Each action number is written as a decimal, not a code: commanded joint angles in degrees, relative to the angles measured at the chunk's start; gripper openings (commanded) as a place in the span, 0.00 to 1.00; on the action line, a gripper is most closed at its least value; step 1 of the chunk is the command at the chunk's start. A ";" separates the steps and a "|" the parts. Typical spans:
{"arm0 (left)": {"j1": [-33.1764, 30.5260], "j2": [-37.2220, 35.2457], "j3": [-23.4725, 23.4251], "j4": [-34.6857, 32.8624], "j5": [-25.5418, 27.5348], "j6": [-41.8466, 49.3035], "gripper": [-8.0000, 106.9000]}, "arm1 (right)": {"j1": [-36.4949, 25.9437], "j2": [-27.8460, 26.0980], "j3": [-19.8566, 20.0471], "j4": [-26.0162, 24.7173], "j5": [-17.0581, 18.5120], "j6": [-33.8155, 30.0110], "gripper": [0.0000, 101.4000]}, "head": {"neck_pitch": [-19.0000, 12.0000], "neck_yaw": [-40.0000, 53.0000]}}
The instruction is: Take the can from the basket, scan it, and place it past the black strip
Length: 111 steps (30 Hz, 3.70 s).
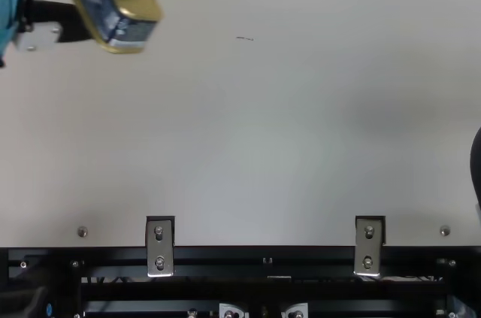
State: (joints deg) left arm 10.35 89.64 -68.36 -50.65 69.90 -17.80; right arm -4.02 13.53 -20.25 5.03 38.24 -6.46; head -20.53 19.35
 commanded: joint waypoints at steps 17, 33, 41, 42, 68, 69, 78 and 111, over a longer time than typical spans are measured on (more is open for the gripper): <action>-6.45 -5.18 0.38 -9.86 0.00 -10.69 0.16 | 0.00 0.00 0.00 0.00 0.00 0.00 1.00 | -1.67 1.36; -8.22 -9.54 1.66 -12.55 0.00 -14.26 0.16 | 0.00 0.00 0.00 0.00 0.00 0.00 1.00 | -1.67 1.36; -7.51 -10.91 0.08 -14.82 0.00 -16.86 0.16 | 0.00 0.00 0.00 0.00 0.00 0.00 1.00 | -1.67 1.36; -7.28 -10.84 -0.30 -15.11 0.00 -17.00 0.16 | 0.00 0.00 0.00 0.00 0.00 0.00 1.00 | -1.67 1.36; -6.88 -11.03 -1.97 -16.21 -0.01 -18.81 0.16 | 0.00 0.00 0.00 0.00 0.00 0.00 1.00 | -1.67 1.36; -6.88 -11.03 -1.97 -16.21 -0.01 -18.81 0.16 | 0.00 0.00 0.00 0.00 0.00 0.00 1.00 | -1.67 1.36; -7.82 -11.62 -1.84 -13.07 -3.03 -17.26 0.16 | 0.00 0.00 0.00 0.00 0.00 0.00 1.00 | -1.67 1.36; -38.42 -5.21 0.20 51.24 -46.19 -30.95 0.16 | 0.00 0.00 0.00 0.00 0.00 0.00 1.00 | -1.67 1.36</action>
State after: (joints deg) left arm -27.44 83.93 -68.01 -4.45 24.48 -46.73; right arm -4.02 13.53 -20.25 5.03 38.24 -6.46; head -20.53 19.35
